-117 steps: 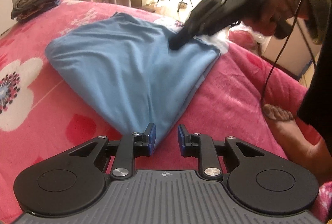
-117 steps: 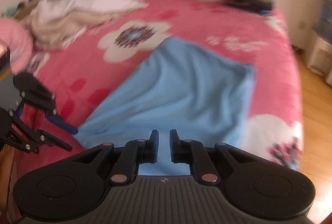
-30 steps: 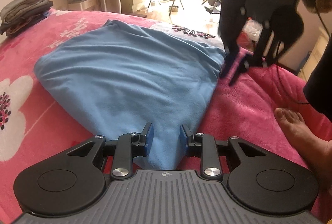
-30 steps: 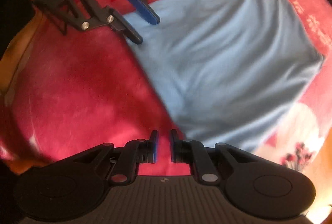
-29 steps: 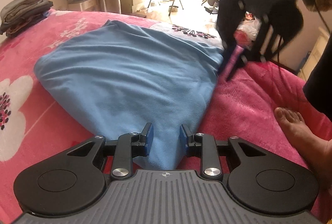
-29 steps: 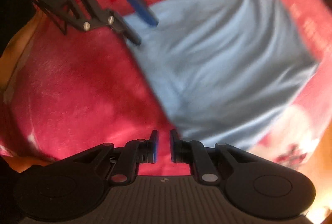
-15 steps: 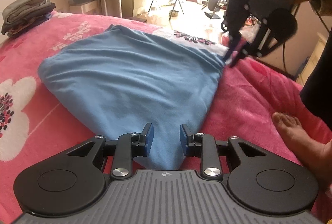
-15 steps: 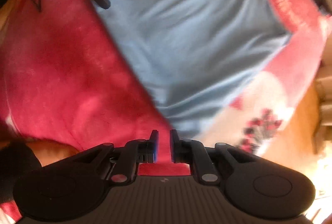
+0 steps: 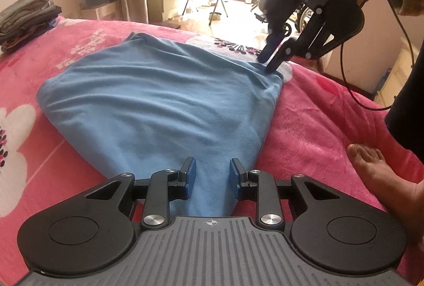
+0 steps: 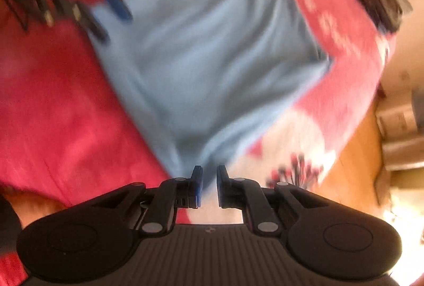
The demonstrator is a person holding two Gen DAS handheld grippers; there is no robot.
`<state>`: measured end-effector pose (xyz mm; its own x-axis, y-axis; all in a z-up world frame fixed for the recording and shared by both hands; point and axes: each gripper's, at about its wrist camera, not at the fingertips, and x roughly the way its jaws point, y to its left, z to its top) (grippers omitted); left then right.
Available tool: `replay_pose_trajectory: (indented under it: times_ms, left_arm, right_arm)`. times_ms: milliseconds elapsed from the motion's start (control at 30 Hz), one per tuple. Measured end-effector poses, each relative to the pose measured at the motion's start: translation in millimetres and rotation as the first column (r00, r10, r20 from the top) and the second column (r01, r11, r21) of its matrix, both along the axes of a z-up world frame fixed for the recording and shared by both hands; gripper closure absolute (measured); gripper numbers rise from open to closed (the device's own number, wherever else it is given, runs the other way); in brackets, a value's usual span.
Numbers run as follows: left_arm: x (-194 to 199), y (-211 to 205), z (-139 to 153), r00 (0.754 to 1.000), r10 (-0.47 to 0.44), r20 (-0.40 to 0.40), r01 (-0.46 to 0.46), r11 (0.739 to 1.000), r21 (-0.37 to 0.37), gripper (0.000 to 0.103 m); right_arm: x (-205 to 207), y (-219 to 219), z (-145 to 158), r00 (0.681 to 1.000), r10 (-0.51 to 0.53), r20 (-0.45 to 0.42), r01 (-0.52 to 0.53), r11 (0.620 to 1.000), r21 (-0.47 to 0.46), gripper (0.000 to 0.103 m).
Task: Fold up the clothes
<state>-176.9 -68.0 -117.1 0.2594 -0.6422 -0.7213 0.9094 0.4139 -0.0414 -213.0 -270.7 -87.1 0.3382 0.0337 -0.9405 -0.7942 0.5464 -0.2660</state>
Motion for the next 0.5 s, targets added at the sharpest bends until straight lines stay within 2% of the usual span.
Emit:
replay_pose_trajectory:
  times_ms: [67, 133, 167, 233, 333, 367, 400, 433, 500]
  left_arm:
    - [-0.1, -1.7, -1.6, 1.000, -0.003, 0.002, 0.003, 1.000, 0.007, 0.076]
    - [-1.0, -1.5, -3.0, 1.000, -0.006, 0.006, 0.006, 1.000, 0.011, 0.076]
    - [-1.0, -1.0, -3.4, 1.000, -0.004, 0.004, 0.004, 1.000, 0.011, 0.076]
    - [-0.4, 0.3, -3.9, 1.000, 0.003, -0.004, -0.003, 1.000, 0.009, 0.076]
    - [0.6, -0.4, -4.0, 1.000, 0.000, -0.008, 0.000, 1.000, 0.011, 0.076]
    - [1.1, -1.1, -4.5, 1.000, -0.002, -0.010, 0.002, 1.000, 0.012, 0.076]
    - [1.7, -1.8, -5.2, 1.000, -0.003, -0.011, 0.003, 1.000, 0.014, 0.076]
    - [2.2, -2.6, -5.8, 1.000, -0.004, -0.011, 0.004, 1.000, 0.016, 0.076]
    - [2.7, -2.9, -6.1, 1.000, 0.000, -0.015, 0.000, 1.000, 0.014, 0.076]
  right_arm:
    - [2.7, 6.1, -14.7, 1.000, 0.012, 0.009, -0.012, 1.000, -0.006, 0.092]
    - [16.2, -3.6, -44.9, 1.000, -0.018, -0.014, 0.017, 0.997, -0.073, 0.092]
    - [18.4, -11.4, -47.4, 0.999, -0.038, -0.018, 0.036, 0.995, -0.089, 0.092]
    - [22.3, -18.2, -36.3, 0.997, -0.074, -0.019, 0.072, 0.993, -0.098, 0.092]
    - [33.0, -8.4, -18.3, 0.998, -0.036, 0.057, 0.039, 0.997, -0.066, 0.092]
    - [37.6, -2.3, -16.1, 0.997, -0.015, 0.071, 0.017, 1.000, -0.023, 0.092]
    - [42.6, 4.6, -15.2, 0.997, 0.007, 0.081, -0.009, 1.000, 0.029, 0.092]
    - [44.1, 8.9, -20.5, 0.996, 0.032, 0.083, -0.035, 0.999, 0.040, 0.092]
    - [45.4, 12.0, -36.2, 0.994, 0.079, 0.076, -0.080, 0.997, 0.010, 0.092]
